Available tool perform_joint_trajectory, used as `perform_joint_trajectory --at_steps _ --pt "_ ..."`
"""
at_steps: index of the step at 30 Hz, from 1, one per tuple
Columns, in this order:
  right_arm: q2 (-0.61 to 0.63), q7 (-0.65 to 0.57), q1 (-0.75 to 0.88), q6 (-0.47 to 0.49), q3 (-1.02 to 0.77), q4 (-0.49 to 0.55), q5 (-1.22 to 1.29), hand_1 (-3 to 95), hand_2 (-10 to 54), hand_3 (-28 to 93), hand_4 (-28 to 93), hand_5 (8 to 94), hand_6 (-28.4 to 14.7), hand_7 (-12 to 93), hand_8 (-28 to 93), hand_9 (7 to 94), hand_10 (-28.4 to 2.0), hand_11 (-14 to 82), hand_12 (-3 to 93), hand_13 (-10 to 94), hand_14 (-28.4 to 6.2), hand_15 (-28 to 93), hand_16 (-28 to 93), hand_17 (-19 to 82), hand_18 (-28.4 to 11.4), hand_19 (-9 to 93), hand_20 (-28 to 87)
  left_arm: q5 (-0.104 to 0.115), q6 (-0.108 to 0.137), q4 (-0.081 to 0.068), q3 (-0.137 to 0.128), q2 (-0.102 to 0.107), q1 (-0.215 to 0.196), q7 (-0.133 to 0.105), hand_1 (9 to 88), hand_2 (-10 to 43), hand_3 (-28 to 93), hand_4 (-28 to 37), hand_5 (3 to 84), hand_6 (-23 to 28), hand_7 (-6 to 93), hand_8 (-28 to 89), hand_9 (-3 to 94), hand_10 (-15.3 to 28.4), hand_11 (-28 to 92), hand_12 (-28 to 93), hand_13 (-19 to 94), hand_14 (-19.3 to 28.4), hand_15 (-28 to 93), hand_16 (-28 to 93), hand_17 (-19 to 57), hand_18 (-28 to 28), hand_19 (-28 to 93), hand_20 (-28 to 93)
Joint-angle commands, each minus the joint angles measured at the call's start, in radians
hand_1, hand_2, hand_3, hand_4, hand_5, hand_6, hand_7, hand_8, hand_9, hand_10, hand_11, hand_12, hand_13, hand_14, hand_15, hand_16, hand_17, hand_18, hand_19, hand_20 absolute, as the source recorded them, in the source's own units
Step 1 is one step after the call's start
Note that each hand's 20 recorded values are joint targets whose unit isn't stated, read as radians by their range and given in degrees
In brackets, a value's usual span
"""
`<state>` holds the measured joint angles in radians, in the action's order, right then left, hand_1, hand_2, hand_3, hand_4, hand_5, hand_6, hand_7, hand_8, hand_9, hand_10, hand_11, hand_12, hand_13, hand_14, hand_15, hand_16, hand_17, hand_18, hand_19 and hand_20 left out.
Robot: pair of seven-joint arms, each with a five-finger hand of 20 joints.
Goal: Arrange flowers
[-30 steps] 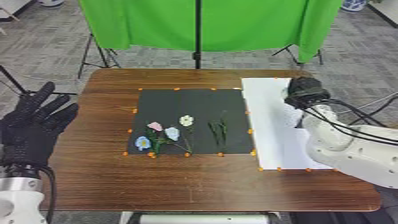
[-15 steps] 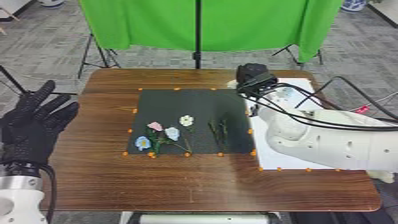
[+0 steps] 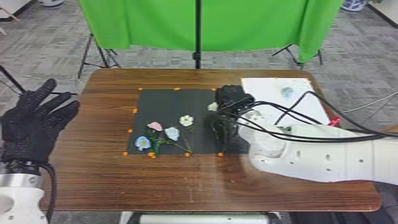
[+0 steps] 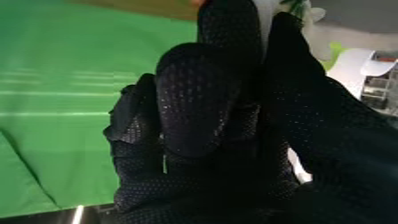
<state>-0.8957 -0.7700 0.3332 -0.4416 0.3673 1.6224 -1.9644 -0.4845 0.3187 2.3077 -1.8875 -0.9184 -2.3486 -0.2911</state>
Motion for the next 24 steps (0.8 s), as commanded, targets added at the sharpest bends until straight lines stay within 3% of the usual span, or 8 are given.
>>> perform_joint_trajectory --at_steps 1,7,12,19,20,24 --pt "-0.010 -0.018 0.005 0.014 0.007 -0.002 -0.019 49.1 -9.5 73 -28 76.8 2.7 22 -1 89.5 -5.5 19.0 29.9 81 -1.2 66 19 42 -16.0 93 26 -0.007 -0.012 -0.014 0.005 0.003 0.013 0.026 20.6 8.1 77 -28.2 32.1 7.5 10.6 -8 29.2 18.7 25 12 22 26.6 52 -10 -8.6 27.1 60 7" --pt "-0.011 -0.001 0.000 0.014 0.011 -0.001 -0.027 44.0 -9.5 78 -28 68.9 1.8 23 -3 83.0 -6.9 20.2 28.3 77 -2.2 66 17 39 -16.2 93 22 -0.007 -0.006 -0.011 0.003 0.001 0.008 0.024 20.7 8.2 76 -28.2 32.1 7.5 10.6 -8 29.2 18.7 26 12 22 26.6 52 -9 -8.6 27.1 60 7" --pt "-0.008 -0.005 -0.007 0.018 0.021 0.007 -0.020 39.5 -9.5 80 -28 63.7 1.6 21 -14 77.3 -8.2 25.6 22.7 75 -2.8 66 16 37 -16.6 93 19 -0.006 -0.003 -0.009 0.004 -0.001 0.002 0.024 20.8 8.2 77 -28.2 32.1 7.6 10.6 -8 29.3 18.8 26 12 22 26.6 52 -9 -8.6 27.0 60 7" --pt "0.026 -0.001 -0.013 0.046 0.011 0.030 -0.004 36.1 -9.5 84 -28 60.4 0.9 20 -14 73.5 -9.6 29.7 17.7 73 -3.8 67 16 36 -17.2 93 18 -0.004 0.001 -0.012 0.007 -0.004 0.004 0.022 20.8 8.2 76 -28.2 32.1 7.6 10.6 -8 29.2 18.8 26 12 22 26.6 52 -10 -8.6 27.0 60 7" --pt "0.033 0.014 0.017 0.076 -0.036 0.031 -0.014 36.0 -9.5 84 -28 59.9 0.7 19 -14 72.8 -9.9 29.6 17.4 73 -4.0 67 16 36 -17.3 93 18 -0.005 0.007 -0.006 -0.002 -0.010 -0.010 0.022 20.8 8.2 77 -28.1 32.1 7.6 10.5 -8 29.2 18.7 26 12 22 26.7 52 -10 -8.6 27.0 60 7" --pt "0.053 0.017 -0.029 0.028 0.005 0.054 -0.010 33.6 -9.5 84 -28 58.0 0.3 19 -14 71.2 -11.0 29.6 16.9 72 -4.8 68 16 35 -18.0 93 18 -0.007 0.002 -0.006 0.000 -0.016 -0.012 0.026 20.8 8.2 76 -28.1 32.1 7.5 10.7 -8 29.2 18.7 25 12 22 26.6 53 -10 -8.6 27.1 60 6"
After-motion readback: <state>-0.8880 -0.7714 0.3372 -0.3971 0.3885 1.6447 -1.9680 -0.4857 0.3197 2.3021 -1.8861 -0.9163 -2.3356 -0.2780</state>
